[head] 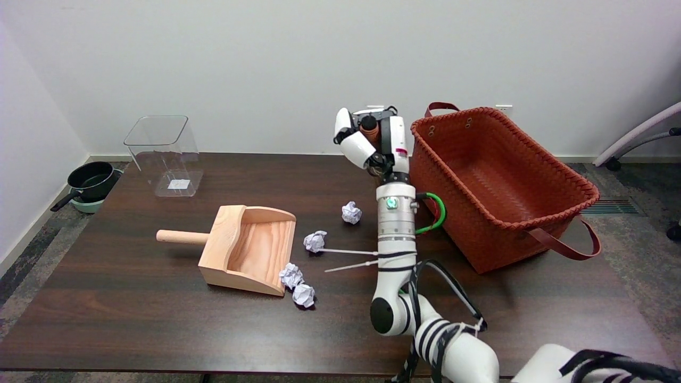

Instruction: Sweep the paper ball into the dustpan.

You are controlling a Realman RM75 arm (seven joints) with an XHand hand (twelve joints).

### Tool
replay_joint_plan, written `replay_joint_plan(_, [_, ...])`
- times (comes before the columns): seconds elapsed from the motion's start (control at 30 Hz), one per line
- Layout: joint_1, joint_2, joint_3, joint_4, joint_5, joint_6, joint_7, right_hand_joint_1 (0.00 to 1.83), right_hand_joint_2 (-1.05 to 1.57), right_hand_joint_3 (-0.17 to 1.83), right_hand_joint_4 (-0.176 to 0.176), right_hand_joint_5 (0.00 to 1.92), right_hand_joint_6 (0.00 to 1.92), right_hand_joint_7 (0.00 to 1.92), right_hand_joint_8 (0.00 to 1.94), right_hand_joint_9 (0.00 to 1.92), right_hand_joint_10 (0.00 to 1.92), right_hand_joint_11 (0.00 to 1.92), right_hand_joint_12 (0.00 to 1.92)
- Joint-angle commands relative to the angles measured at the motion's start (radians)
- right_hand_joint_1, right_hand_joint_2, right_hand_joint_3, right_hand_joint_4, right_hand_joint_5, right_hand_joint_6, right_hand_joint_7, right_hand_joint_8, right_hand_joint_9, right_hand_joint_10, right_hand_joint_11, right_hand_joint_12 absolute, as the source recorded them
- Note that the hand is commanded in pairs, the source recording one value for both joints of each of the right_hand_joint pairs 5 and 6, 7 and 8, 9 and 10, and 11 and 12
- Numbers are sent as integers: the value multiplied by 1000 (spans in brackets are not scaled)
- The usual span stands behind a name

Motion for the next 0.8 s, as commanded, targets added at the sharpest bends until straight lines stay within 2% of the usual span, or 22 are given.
replay_joint_plan(0.03, [145, 21, -82, 268, 103, 129, 3, 873, 1571, 1153, 0, 1920, 1920, 1920, 1920, 1920, 1920, 1920, 1920])
replay_joint_plan(0.17, [148, 12, -156, 345, 198, 130, 3, 873, 1571, 1155, 0, 1920, 1920, 1920, 1920, 1920, 1920, 1920, 1920])
replay_joint_plan(0.47, [152, -4, -173, 425, 232, 218, 1, 875, 1571, 1163, 0, 1920, 1920, 1920, 1920, 1920, 1920, 1920, 1920])
replay_joint_plan(0.57, [150, -13, -199, 396, 227, 231, 3, 875, 1571, 1165, 0, 1920, 1920, 1920, 1920, 1920, 1920, 1920, 1920])
replay_joint_plan(0.8, [92, -22, -338, 200, 226, 252, 4, 877, 1571, 1208, 0, 1920, 1920, 1920, 1920, 1920, 1920, 1920, 1920])
